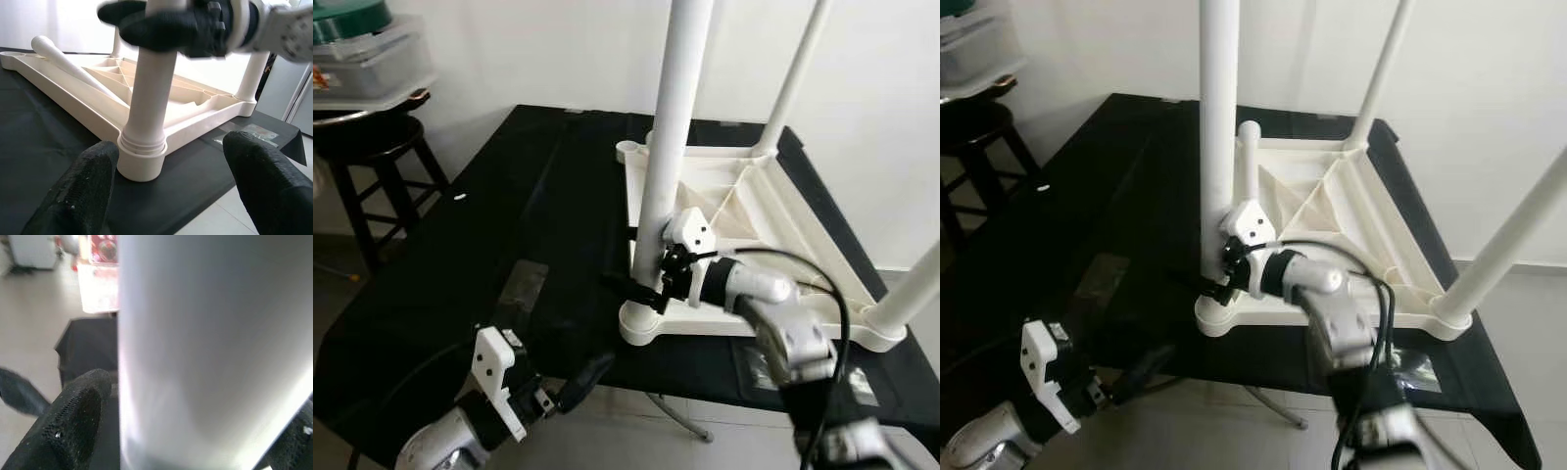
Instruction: Building children table
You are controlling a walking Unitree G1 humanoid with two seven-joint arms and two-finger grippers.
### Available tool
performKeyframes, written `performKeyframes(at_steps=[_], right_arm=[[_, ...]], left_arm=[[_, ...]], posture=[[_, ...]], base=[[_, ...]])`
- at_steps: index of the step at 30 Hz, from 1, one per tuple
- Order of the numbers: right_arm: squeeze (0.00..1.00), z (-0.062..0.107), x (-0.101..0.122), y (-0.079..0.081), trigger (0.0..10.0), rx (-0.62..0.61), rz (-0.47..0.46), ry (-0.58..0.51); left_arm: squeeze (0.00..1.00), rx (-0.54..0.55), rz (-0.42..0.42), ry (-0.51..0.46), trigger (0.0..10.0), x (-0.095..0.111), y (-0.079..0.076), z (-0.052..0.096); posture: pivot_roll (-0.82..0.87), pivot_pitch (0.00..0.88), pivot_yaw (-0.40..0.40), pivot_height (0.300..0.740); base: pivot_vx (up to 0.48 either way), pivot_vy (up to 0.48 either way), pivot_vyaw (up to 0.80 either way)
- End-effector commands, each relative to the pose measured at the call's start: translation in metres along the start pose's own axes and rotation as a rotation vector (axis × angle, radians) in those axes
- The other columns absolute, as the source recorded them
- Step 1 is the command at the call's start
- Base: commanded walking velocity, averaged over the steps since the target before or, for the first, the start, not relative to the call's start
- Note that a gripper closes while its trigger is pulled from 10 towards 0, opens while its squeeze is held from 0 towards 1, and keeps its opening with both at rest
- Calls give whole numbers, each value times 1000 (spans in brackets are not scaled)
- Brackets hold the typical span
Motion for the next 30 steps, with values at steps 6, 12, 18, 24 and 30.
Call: performKeyframes(at_steps=[6, 12, 18, 24, 30], right_arm=[[0, -3, -1, -10, 10000, 105, -71, -62], [0, -7, 0, -15, 0, 129, -72, -83], [0, -5, -2, -15, 0, 136, -76, -98], [0, 16, -8, -19, 0, -30, -77, -75], [0, 29, -28, -8, 0, -409, -111, 39]], left_arm=[[0, -4, 1, 5, 10000, 0, -5, 3], [0, 0, 4, 6, 10000, 0, -5, 4], [0, 0, 6, 6, 10000, 0, -5, 4], [0, 0, 5, 3, 10000, 0, -4, 2], [0, 1, 3, 0, 10000, 1, -2, 2]], posture=[[9, 121, -63, 740], [12, 131, -63, 740], [7, 131, -61, 740], [-9, 129, -62, 740], [-24, 134, -66, 740]], base=[[0, 0, 0], [0, 0, 0], [0, 0, 0], [0, 0, 0], [0, 0, 0]])
Point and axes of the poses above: a point about 5 cm out from each wrist's last joint towards the gripper, its own z axis pointing back from the gripper into the wrist, its own x axis along the axis of the wrist's last joint, y = z × x, the point moved 2 cm from there along -z, pointing out of the wrist towards the gripper, and after that the axes turned 12 degrees about z, right-handed, at the moved point
